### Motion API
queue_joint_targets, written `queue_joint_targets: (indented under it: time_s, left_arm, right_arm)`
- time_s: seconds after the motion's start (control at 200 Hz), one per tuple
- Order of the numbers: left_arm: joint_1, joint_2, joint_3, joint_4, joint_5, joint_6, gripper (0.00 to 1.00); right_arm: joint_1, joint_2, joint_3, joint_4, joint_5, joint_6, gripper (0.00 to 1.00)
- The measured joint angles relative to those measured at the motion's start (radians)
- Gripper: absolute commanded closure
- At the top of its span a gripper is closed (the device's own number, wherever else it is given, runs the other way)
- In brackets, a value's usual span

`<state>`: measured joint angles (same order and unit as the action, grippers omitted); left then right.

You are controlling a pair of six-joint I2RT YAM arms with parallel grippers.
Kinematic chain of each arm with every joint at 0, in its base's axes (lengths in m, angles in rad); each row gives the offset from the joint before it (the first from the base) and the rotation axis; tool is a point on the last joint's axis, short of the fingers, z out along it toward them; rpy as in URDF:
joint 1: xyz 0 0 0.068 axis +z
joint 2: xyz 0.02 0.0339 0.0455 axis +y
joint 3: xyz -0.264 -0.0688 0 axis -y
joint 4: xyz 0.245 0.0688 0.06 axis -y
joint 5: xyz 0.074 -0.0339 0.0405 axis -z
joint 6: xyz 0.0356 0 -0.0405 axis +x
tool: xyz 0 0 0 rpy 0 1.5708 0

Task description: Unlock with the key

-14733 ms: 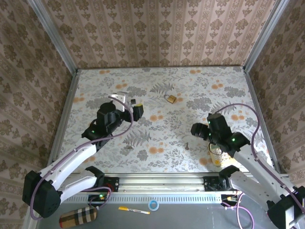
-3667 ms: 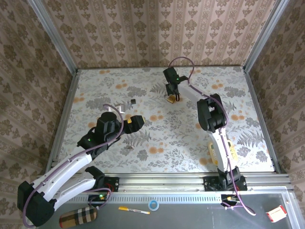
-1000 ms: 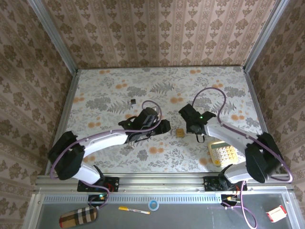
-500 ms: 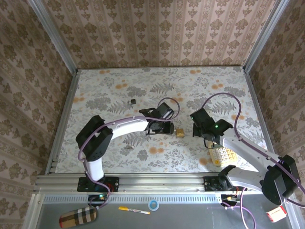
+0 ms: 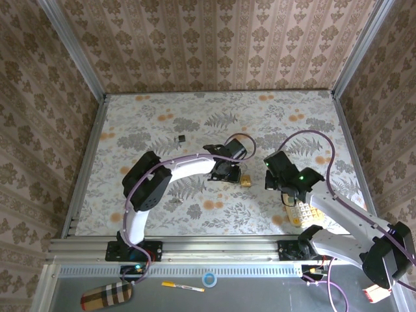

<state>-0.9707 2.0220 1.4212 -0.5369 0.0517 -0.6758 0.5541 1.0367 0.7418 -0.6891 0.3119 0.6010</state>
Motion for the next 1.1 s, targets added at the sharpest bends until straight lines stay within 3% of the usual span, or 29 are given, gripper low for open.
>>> queue_joint_targets:
  time_s: [0.215,0.585,1.1]
  left_arm:
    - [-0.015,0.06,0.071,-0.064,-0.032,0.023,0.68]
    - [-0.005,0.066,0.092,-0.129,-0.082,0.205,1.0]
    - [0.075,-0.04,-0.055,-0.187,-0.252,0.634,1.0]
  right_arm:
    - [0.0,-0.031,-0.011,-0.01,-0.006,-0.002,1.0]
    - [0.0,-0.06,-0.013,-0.019,-0.011,-0.003,1.0]
    - [0.0,-0.105,-0.028,-0.019,-0.037,-0.003,1.0]
